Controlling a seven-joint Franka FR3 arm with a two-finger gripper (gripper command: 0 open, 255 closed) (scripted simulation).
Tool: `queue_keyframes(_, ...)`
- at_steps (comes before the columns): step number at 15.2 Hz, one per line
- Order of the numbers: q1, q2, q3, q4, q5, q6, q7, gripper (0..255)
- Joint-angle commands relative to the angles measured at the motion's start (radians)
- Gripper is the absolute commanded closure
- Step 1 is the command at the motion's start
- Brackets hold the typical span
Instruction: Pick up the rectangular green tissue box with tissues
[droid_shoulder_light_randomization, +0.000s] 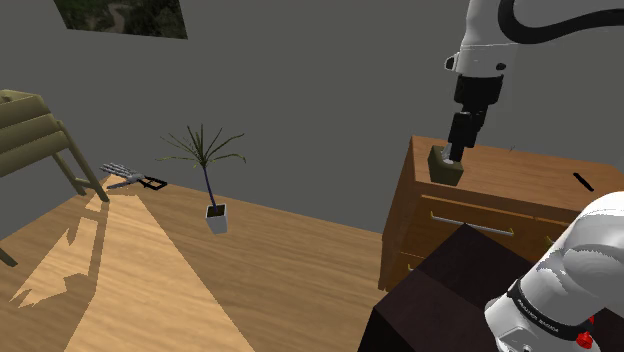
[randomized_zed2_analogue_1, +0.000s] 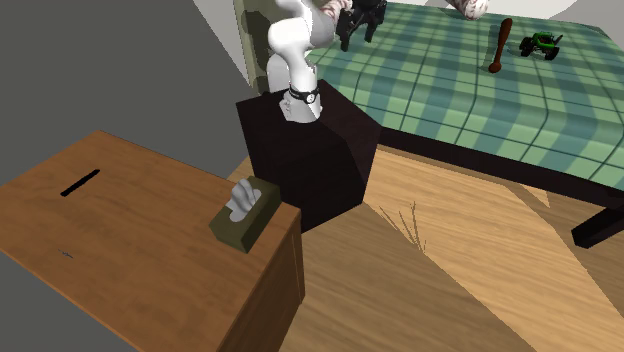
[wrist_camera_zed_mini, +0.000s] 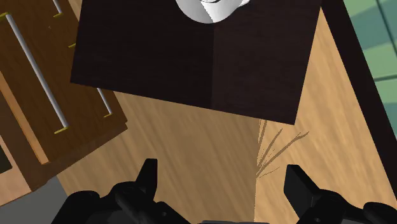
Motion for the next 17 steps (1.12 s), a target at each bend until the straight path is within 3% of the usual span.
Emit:
queue_keyframes(1,0.000,0.000,0.000,0.000,0.000,0.000,0.000,0)
queue_keyframes(10,-0.088,0.094,-0.231,-0.028,-0.086,0.177,-0.231,0)
queue_keyframes(17,-0.123,0.259,-0.414,0.028,-0.088,0.312,-0.422,0)
